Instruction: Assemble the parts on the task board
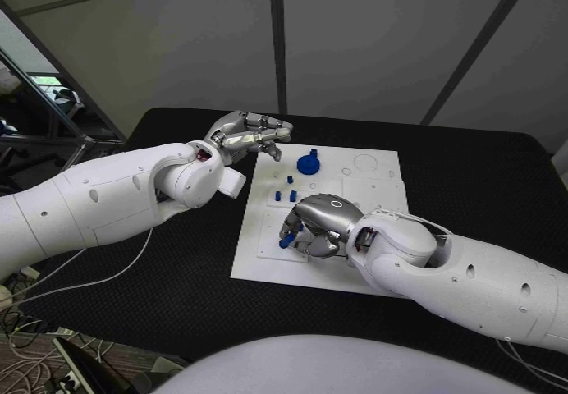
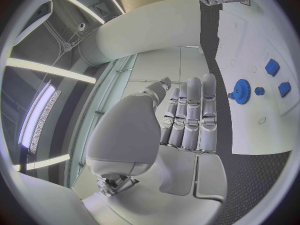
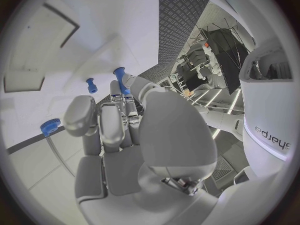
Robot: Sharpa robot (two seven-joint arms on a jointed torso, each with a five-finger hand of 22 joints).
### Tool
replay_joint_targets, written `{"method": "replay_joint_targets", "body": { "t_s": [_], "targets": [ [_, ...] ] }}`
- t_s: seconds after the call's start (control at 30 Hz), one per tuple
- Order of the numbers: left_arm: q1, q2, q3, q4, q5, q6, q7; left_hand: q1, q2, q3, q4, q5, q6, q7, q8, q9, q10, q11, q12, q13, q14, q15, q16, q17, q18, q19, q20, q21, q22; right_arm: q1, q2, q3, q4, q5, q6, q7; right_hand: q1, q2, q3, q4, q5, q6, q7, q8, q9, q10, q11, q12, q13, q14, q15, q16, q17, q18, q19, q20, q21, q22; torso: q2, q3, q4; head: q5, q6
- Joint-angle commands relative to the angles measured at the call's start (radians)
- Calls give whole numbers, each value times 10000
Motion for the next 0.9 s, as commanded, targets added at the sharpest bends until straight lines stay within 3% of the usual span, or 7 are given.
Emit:
{"method": "replay_joint_targets", "body": {
  "t_s": [0.03,0.33,0.47,0.53,0.63,0.9],
  "targets": [
    [15,3,5,15,25,128,27,-5,120,-46,-9,-20,-27,56,34,-3,-87,12,56,13,-57,11,-46,-9,-108,49,21,-31,-8,0,46,-16,-26,-219,204,-112,-8,105,13,-48,32,42,16,15,45,67,-17,9,0,254,-43,29,-8,-163,61,-9,35,-8,-5,1,0,11,-1],
    [16,3,5,19,25,143,10,-5,120,-46,-9,-20,-27,56,34,-3,-87,12,56,13,-57,11,-46,-9,-108,49,21,-31,-8,-2,165,-29,-70,-397,164,-228,-89,58,-30,-55,48,-74,57,-50,24,-31,26,-74,-9,239,-11,9,-53,-156,27,11,0,-55,3,-2,-2,16,9],
    [17,-1,5,19,25,146,-3,-5,120,-46,-9,-20,-27,56,34,-3,-87,12,56,13,-57,11,-46,-9,-108,49,21,-31,-8,-2,191,-33,-78,-412,128,-169,-257,-46,-73,-8,153,-413,194,-249,-56,-393,161,-310,-87,228,97,9,-70,-157,-7,79,-31,-92,1,-6,-2,19,11],
    [17,-4,5,19,25,150,-10,-5,120,-46,-9,-20,-27,56,34,-3,-87,12,56,13,-57,11,-46,-9,-108,49,21,-31,-8,-2,197,-35,-82,-416,114,-138,-419,-203,-136,42,314,-785,271,-468,-148,-725,270,-490,-168,240,193,71,8,-148,-53,153,-83,-161,-3,-5,-6,23,10],
    [18,-11,5,21,25,156,-19,-5,120,-46,-9,-20,-27,56,34,-3,-87,12,56,13,-57,11,-46,-9,-108,49,21,-31,-8,-2,194,-38,-77,-420,73,-99,-571,-391,-237,76,413,-1195,241,-619,-239,-1050,324,-610,-221,241,241,114,39,-116,-124,223,-170,-279,-3,-7,-2,24,7],
    [18,-20,5,13,25,156,-34,-13,127,-65,0,-21,-38,62,33,-4,-99,17,62,15,-59,15,-49,-10,-108,54,24,-45,-21,-2,157,-42,-27,-401,-454,155,-883,-708,-951,185,703,-2387,80,-610,-303,-1781,396,-546,-206,86,301,-43,-285,-50,-313,325,-419,-595,-8,1,-5,29,-2]
  ]
}}
